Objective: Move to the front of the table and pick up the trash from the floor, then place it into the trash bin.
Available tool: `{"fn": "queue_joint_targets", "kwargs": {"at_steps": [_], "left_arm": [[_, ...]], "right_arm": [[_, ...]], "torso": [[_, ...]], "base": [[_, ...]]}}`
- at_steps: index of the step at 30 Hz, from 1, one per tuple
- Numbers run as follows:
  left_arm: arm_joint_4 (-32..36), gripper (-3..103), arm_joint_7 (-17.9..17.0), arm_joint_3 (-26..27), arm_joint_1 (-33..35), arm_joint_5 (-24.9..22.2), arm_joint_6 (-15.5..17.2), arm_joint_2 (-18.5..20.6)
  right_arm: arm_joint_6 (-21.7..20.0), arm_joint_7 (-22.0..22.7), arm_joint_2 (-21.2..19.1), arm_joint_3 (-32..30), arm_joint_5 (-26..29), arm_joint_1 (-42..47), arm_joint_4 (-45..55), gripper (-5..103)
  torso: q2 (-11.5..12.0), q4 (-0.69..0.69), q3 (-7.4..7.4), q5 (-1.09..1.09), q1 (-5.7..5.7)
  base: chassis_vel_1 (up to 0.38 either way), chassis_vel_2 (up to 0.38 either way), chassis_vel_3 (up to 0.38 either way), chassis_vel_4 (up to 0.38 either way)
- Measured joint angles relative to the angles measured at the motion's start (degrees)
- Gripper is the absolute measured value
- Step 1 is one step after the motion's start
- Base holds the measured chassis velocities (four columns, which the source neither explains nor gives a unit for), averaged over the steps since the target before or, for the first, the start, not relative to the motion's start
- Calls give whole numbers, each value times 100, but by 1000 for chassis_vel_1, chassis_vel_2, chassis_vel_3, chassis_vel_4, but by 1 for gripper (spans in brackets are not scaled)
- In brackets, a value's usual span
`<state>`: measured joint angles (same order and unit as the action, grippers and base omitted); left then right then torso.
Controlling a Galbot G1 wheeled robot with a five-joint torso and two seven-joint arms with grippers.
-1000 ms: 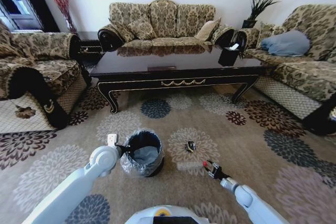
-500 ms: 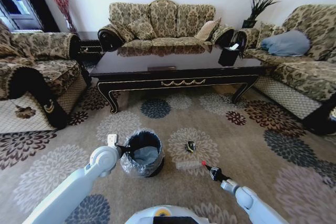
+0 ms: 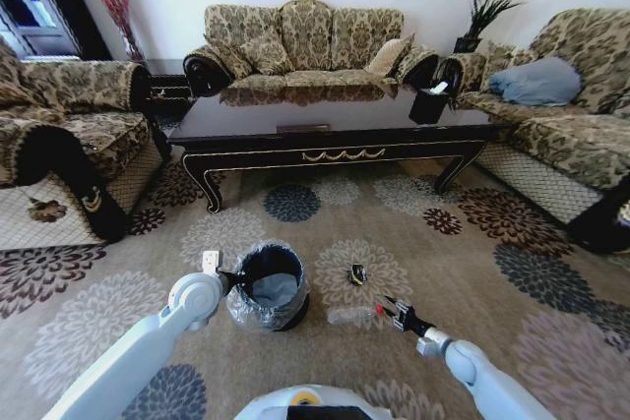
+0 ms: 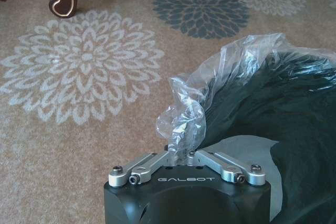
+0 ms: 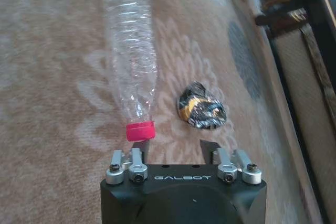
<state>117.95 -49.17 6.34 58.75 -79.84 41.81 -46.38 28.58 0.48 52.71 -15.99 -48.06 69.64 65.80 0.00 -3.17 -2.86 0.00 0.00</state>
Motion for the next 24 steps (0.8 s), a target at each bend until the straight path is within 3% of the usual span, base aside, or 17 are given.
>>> {"fn": "queue_joint_targets", "kwargs": {"at_steps": [2, 3, 5, 7, 8, 9, 11, 12, 24], "left_arm": [[33, 2, 0, 25, 26, -19, -3, 7], [43, 2, 0, 42, 49, -20, -5, 6], [45, 2, 0, 50, 64, -20, -6, 2], [48, 2, 1, 54, 87, -20, -6, -1], [49, 2, 1, 55, 89, -19, -6, 0], [49, 2, 1, 55, 85, -20, -6, 5], [49, 2, 2, 55, 73, -23, -6, 8], [40, 2, 2, 52, 41, -26, -7, 12], [-42, 2, 33, 40, -16, -53, -12, 18]], "right_arm": [[111, 13, 0, -59, -367, -23, -84, 63], [196, 52, 5, -130, -607, -64, -216, 74], [249, 78, 17, -188, -739, -108, -333, 74], [336, 105, 27, -270, -907, -180, -493, 84], [361, 112, 24, -298, -963, -197, -527, 84], [397, 117, 7, -329, -1034, -203, -529, 95], [401, 116, -2, -333, -1041, -194, -508, 95], [402, 114, -5, -327, -1026, -168, -447, 99], [336, 73, 38, -218, -811, 64, -15, 100]], "torso": [[0, 0, 0, 1, 0], [0, -2, 0, 1, 0], [0, -2, 0, 0, 0], [0, -1, 0, 1, 0], [0, -1, 0, 1, 0], [0, -1, 0, 0, 0], [0, -1, 0, 0, 0], [0, -1, 0, -1, 0], [0, 0, 0, 0, 0]], "base": [[0, 0, 0, 0], [0, 0, 0, 0], [0, 0, 0, 0], [0, 0, 0, 0], [0, 0, 0, 0], [0, 0, 0, 0], [0, 0, 0, 0], [0, 0, 0, 0], [0, 0, 0, 0]]}}
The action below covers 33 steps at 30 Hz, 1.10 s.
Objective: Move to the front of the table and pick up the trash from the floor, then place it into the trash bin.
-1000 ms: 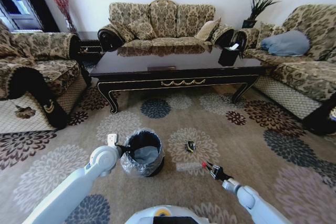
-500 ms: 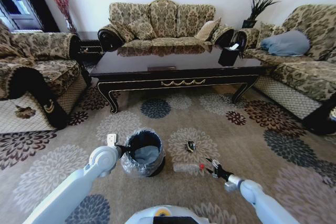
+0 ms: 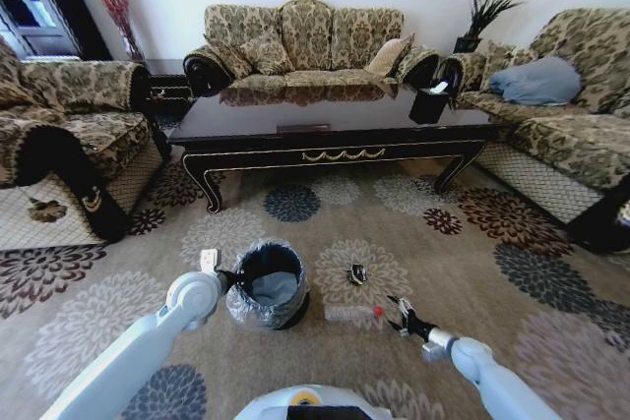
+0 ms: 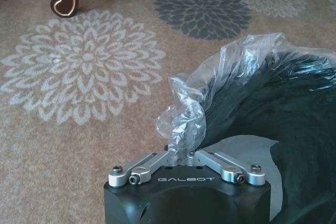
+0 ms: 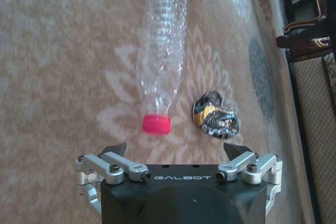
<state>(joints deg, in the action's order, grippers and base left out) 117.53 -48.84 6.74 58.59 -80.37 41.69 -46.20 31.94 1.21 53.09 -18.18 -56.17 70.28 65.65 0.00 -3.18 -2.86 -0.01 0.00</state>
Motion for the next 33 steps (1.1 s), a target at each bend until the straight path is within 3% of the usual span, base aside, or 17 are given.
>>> {"fn": "queue_joint_targets", "kwargs": {"at_steps": [21, 27, 28, 30, 33], "left_arm": [[-9, 2, 17, 62, -25, -36, 0, 56], [-23, 2, 16, 63, -49, -53, 0, 65], [-28, 2, 13, 63, -52, -53, -2, 63], [-28, 2, 13, 63, -55, -53, -2, 62], [-35, 2, 12, 63, -75, -60, -6, 74]], "right_arm": [[-63, -38, 126, 351, 53, -313, -128, 101], [-41, -50, 124, 425, -99, -378, -236, 85], [-19, -51, 121, 435, -166, -384, -266, 74], [-14, -50, 120, 435, -167, -385, -268, 74], [6, -52, 103, 436, -185, -373, -269, 58]], "torso": [[0, 0, 0, 0, 0], [0, -1, 0, 0, 0], [0, -1, 0, 1, 0], [0, -1, 0, 0, 0], [0, -1, 0, 0, 0]], "base": [[0, 0, 0, 0], [0, 0, 0, 0], [0, 0, 0, 0], [0, 0, 0, 0], [0, 0, 0, 0]]}}
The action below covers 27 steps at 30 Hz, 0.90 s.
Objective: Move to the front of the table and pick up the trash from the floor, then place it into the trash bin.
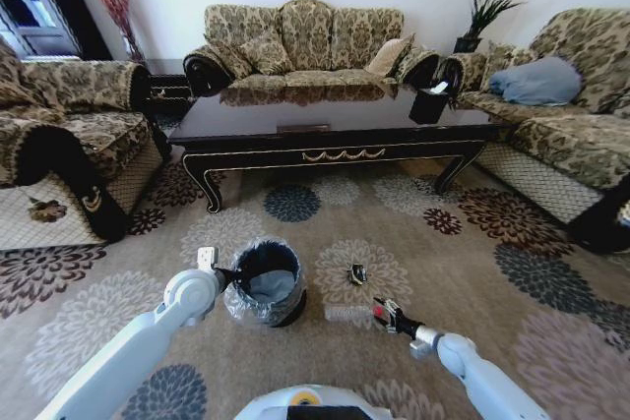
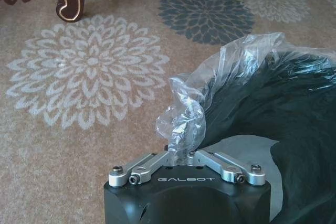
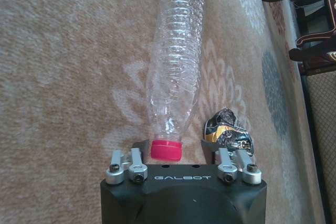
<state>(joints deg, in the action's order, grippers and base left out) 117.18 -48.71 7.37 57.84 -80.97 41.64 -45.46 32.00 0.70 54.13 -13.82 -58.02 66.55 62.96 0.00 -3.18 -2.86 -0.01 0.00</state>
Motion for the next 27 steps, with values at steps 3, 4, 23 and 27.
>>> {"fn": "queue_joint_targets", "kwargs": {"at_steps": [3, 4, 23, 27], "left_arm": [[-10, 2, 1, 2, -13, 0, 0, 4], [-15, 2, 3, 5, -20, -1, -1, 4], [-30, 2, 13, -34, -55, -4, -4, -16], [-21, 2, 11, -46, -86, -35, -4, 28]], "right_arm": [[9, -5, -5, 1, -4, 14, -4, 52], [18, -15, -7, 0, -5, 37, -3, 47], [118, -92, -28, -327, 9, 274, 171, 28], [163, -164, -73, -671, 331, 385, 206, 28]], "torso": [[0, 0, 0, 1, 0], [0, 0, 0, 0, 0], [0, 0, 0, 1, 0], [0, -1, 0, 0, 0]], "base": [[0, 0, 0, 0], [0, 0, 0, 0], [0, 0, 0, 0], [0, 0, 0, 0]]}}
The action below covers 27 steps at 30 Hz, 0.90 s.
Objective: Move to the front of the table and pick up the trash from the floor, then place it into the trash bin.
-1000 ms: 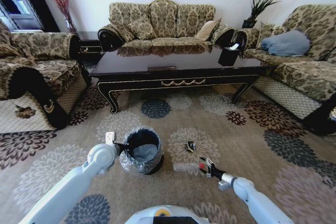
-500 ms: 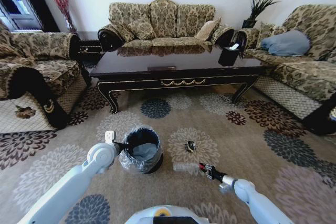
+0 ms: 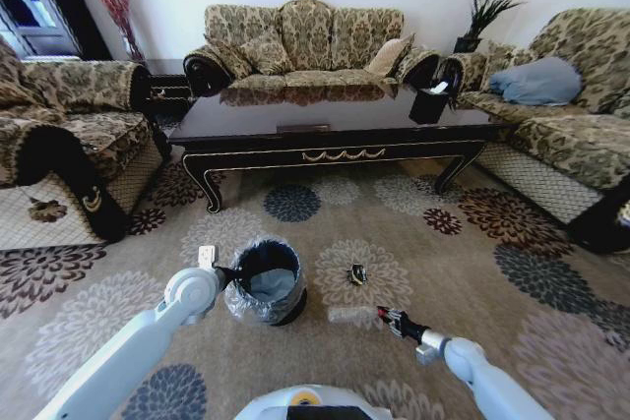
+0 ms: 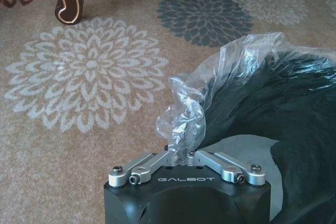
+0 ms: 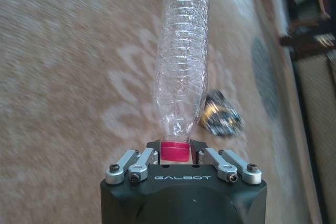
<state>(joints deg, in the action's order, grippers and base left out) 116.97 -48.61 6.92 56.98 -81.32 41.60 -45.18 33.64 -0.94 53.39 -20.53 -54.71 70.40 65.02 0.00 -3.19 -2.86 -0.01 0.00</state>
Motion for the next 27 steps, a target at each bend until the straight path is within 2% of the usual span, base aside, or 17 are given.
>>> {"fn": "queue_joint_targets", "kwargs": {"at_steps": [2, 4, 5, 6, 10, 11, 14, 16, 18, 19, 21, 24, 26, 27], "left_arm": [[7, 2, 0, 0, 0, -8, 0, 21], [12, 2, 0, -1, 0, -11, 0, 54], [13, 2, -1, -4, -4, -11, 1, 58], [13, 2, -1, -4, -4, -11, 1, 58], [-10, 2, 2, -50, -52, -16, 2, 29], [-10, 2, 2, -50, -52, -16, 2, 29], [-71, 2, 15, -71, -75, -12, 11, 19], [-81, 2, 18, -78, -81, -11, 14, 18], [-140, 2, 26, -132, -139, -6, 16, -12], [-140, 2, 26, -132, -139, -6, 16, -12], [-193, 2, 25, -206, -219, -4, 16, -56], [-286, 2, 11, -380, -395, -34, 16, -204], [-300, 2, 8, -432, -410, -34, 17, -236], [-294, 2, 5, -474, -383, -25, 8, -250]], "right_arm": [[1, -25, 17, -77, 154, 21, -13, 28], [-7, -106, 33, -194, 619, 114, -20, 28], [-20, -179, 17, -267, 1024, 222, 15, 28], [-20, -179, 17, -267, 1024, 222, 15, 28], [-32, -190, -92, -409, 1944, 480, 288, 28], [-32, -190, -92, -409, 1944, 480, 288, 28], [-91, -328, -187, -539, 3014, 781, 726, 28], [-98, -358, -199, -570, 3163, 831, 800, 28], [-114, -498, -232, -739, 3741, 1060, 1129, 28], [-114, -498, -232, -739, 3741, 1060, 1129, 28], [-123, -610, -249, -898, 4154, 1269, 1434, 28], [-132, -753, -253, -1197, 4771, 1677, 2221, 28], [-167, -760, -271, -1220, 4939, 1767, 2522, 28], [-239, -760, -312, -1221, 5122, 1810, 2889, 28]], "torso": [[0, 1, 0, 0, 0], [0, 2, 0, 2, 0], [0, 2, 0, 3, 0], [0, 2, 0, 3, 0], [0, 0, 0, 1, 0], [0, 0, 0, 1, 0], [0, 2, 0, 1, 0], [0, 2, 0, 1, 0], [0, 2, 0, 2, 0], [0, 2, 0, 2, 0], [0, 1, 0, 1, 0], [0, -1, 0, 1, 0], [0, -6, 0, 1, 0], [0, -3, 0, 0, 0]], "base": [[0, 0, 0, 0], [0, 0, 0, 0], [0, 0, 0, 0], [0, 0, 0, 0], [0, 0, 0, 0], [0, 0, 0, 0], [0, 0, 0, 0], [0, 0, 0, 0], [0, 0, 0, 0], [0, 0, 0, 0], [0, 0, 0, 0], [0, 0, 0, 0], [0, 0, 0, 0], [0, 0, 0, 0]]}}
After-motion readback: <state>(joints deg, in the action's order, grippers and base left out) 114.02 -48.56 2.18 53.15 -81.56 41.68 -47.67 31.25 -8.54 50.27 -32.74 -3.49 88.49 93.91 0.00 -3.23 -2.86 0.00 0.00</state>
